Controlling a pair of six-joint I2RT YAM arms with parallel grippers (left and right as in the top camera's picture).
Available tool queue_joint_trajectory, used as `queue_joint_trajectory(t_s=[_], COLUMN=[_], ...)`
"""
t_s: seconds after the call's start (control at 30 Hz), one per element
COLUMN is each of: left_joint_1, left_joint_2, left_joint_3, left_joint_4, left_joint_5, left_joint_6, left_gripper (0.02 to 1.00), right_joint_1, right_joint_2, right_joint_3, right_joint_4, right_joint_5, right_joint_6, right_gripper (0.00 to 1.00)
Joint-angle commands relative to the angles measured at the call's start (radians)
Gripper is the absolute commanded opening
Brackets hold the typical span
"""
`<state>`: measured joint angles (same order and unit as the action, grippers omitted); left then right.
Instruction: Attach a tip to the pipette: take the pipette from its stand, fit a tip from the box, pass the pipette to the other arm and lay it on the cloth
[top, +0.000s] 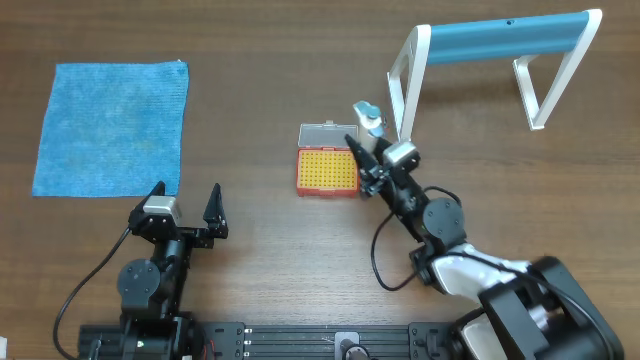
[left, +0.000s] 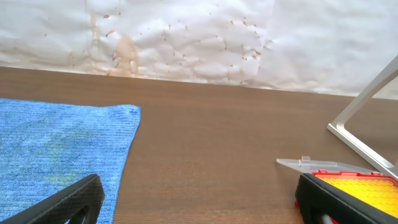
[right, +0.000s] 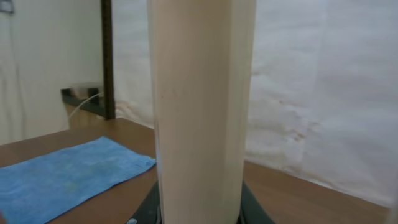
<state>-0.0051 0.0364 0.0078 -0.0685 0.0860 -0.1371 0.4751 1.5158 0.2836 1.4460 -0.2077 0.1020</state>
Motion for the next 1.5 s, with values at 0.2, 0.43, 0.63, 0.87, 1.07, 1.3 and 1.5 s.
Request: queue_joint_trajectory(t_s=[0.2,0.43,0.63,0.87,1.07,1.3,1.5], left_joint_1=[-0.002,-0.002,-0.002,-0.002,-0.002,-0.002,-0.002], left_joint_2=[-0.003,-0.003,-0.003,-0.003,-0.003,-0.003,-0.003], left_joint_3=[-0.002,-0.002,-0.002,-0.002,-0.002,-0.002,-0.002], left_joint_4=[-0.007,-0.007,-0.007,-0.007,-0.007,-0.007,-0.007], left_joint_5=[-0.008,-0.008,-0.008,-0.008,-0.008,-0.008,-0.008], left_joint_6=[-0.012,-0.012,-0.012,-0.012,-0.012,-0.012,-0.012], left_gripper=[0.996,0.996,0.996,0.996,0.996,0.996,0.996], right_joint_1=[0.037,0.047,0.047,0.046,0.047,0.046,0.045], right_joint_2=[0.153,0.239,0.277,0.313,0.351,0.377,0.383], right_joint_3=[0.164,0.207,0.210,0.211,0.249,0.267,0.267], right_joint_4=[0.015,0.015,0.015,0.015,0.016,0.014,0.015], right_joint_5=[-0.045,-0.045,-0.045,-0.045,-0.045,-0.045,-0.044], right_joint_6=[0.091,0.149,0.149,0.148,0.148,0.148,0.148], right_gripper=[0.080,0.080,0.080,0.082,0.080,0.080,0.080])
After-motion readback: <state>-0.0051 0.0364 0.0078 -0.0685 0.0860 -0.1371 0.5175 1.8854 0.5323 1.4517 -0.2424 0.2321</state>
